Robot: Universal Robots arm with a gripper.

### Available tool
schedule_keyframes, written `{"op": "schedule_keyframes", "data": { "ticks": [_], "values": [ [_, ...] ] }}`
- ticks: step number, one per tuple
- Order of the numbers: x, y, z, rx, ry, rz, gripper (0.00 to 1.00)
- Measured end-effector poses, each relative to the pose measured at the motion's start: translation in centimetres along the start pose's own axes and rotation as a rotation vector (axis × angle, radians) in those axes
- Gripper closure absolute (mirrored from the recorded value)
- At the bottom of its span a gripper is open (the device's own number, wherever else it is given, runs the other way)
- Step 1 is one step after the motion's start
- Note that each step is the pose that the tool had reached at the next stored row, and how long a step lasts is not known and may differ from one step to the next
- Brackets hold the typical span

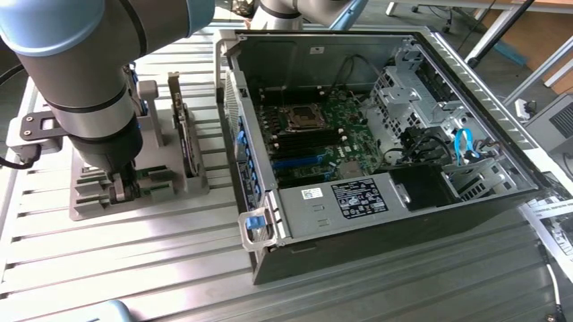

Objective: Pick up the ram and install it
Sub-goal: 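Pick up the ram and move it above insertion slot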

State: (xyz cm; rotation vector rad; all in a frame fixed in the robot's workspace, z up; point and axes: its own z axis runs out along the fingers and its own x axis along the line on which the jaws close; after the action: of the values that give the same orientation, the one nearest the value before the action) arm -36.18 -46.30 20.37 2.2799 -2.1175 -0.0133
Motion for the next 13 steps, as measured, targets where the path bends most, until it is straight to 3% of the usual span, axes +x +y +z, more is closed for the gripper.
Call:
{"op": "schedule_keyframes", "data": {
  "ticks": [8,13],
  "values": [
    [-0.01,-0.01,0.01,0.0001,0.0006,0.000,0.86],
    [-0.01,0.00,-0.01,-0.0002,0.0040,0.000,0.86]
  ]
}}
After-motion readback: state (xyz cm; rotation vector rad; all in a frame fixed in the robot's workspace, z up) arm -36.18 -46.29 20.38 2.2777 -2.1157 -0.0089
